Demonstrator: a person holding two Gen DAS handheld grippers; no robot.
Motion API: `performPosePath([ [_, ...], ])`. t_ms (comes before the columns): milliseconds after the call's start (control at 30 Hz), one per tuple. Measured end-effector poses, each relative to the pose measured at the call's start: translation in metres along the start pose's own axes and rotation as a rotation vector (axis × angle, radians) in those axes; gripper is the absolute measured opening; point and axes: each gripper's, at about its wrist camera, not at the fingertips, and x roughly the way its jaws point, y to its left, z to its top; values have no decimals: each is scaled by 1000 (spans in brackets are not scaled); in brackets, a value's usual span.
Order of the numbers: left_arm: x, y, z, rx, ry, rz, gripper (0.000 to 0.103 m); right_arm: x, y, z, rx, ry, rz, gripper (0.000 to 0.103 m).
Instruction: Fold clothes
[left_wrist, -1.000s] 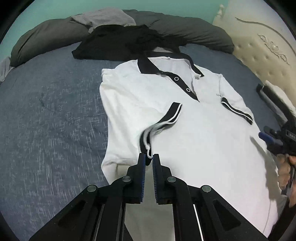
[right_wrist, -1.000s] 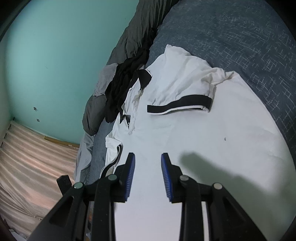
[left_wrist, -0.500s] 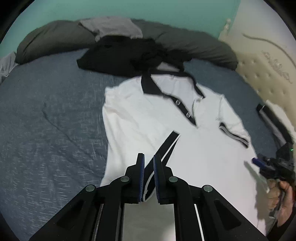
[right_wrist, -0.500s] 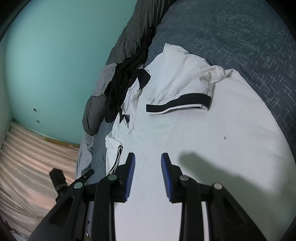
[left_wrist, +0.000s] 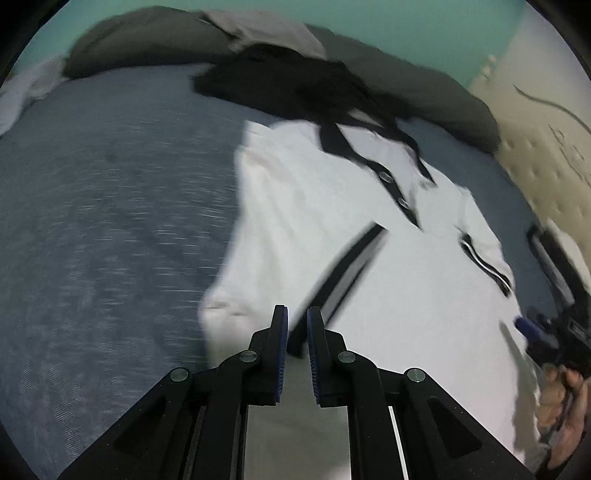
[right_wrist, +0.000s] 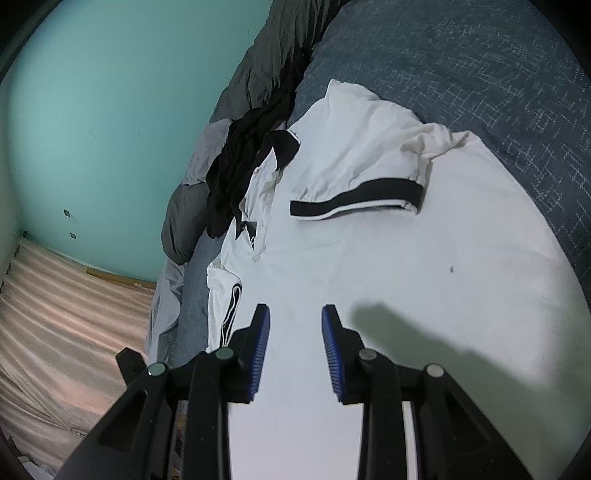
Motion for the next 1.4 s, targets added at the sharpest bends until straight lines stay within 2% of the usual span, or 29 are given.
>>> performPosePath([
  [67, 1, 15, -5, -57, -21, -11, 33, 4, 4, -3, -22, 13, -9, 29],
  [200, 1, 35, -16, -140, -51, -47, 33, 20, 14, -11, -80, 68, -38, 29],
  [433, 4, 50, -12, -146, -72, -96, 33, 39, 37, -21, -132, 126, -48, 31],
  [500, 5, 56, -8, -153, -79, -110, 33, 52, 54, -18, -166, 143, -56, 43],
  [533, 6, 57, -7, -154, -78, -110, 33, 59, 62, -17, -183, 151, -60, 46],
  [767, 12, 68, -4, -211, -76, -185, 34, 133, 129, -3, -324, 287, -100, 46],
  [900, 18, 70, -4, -223, -62, -210, 34, 171, 151, 5, -374, 302, -150, 46],
  [1067, 21, 72, -4, -227, -58, -214, 31, 212, 154, 9, -412, 330, -230, 46],
  [1133, 21, 70, -4, -215, -54, -221, 21, 222, 146, 14, -394, 322, -269, 46],
  [1200, 21, 68, -5, -206, -51, -231, 15, 225, 139, 18, -355, 311, -256, 41],
  [1333, 23, 68, -6, -203, -51, -234, 13, 233, 135, 19, -338, 310, -224, 29],
  [1400, 24, 68, -7, -203, -50, -231, 12, 235, 138, 17, -363, 316, -234, 16],
])
